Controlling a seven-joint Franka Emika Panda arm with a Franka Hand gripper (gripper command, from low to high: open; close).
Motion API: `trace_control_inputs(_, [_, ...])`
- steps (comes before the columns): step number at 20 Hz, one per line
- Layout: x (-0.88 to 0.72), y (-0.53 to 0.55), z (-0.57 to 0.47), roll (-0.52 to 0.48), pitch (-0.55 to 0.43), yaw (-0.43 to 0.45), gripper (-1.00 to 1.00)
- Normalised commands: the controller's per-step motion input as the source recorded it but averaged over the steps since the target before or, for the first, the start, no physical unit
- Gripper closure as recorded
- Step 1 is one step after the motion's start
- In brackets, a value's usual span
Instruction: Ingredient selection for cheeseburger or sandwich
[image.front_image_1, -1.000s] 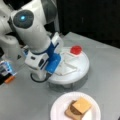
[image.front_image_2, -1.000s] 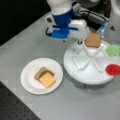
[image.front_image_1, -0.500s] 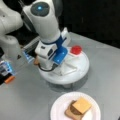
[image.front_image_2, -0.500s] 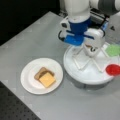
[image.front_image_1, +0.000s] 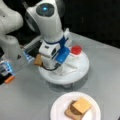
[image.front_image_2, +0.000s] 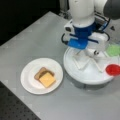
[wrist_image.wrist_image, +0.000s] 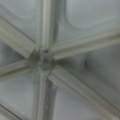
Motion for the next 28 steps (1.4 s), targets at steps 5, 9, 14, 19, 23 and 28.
trace_control_inputs(5, [-0.1, 0.25, -0.13, -0.143, -0.1, -0.016, -1.0])
trace_control_inputs(9, [-0.12, 0.08, -0.1, -0.137, -0.11, 0.016, -1.0])
trace_control_inputs(14, [-0.12, -0.05, -0.12, -0.131, -0.127, 0.066, -1.0])
trace_control_inputs(19, [-0.09, -0.07, -0.1, -0.12, -0.127, 0.097, -1.0])
trace_control_inputs(23, [-0.07, -0.03, -0.11, -0.104, -0.125, 0.104, -1.0])
trace_control_inputs(28, [-0.08, 0.03, -0.14, -0.091, -0.124, 0.101, -1.0])
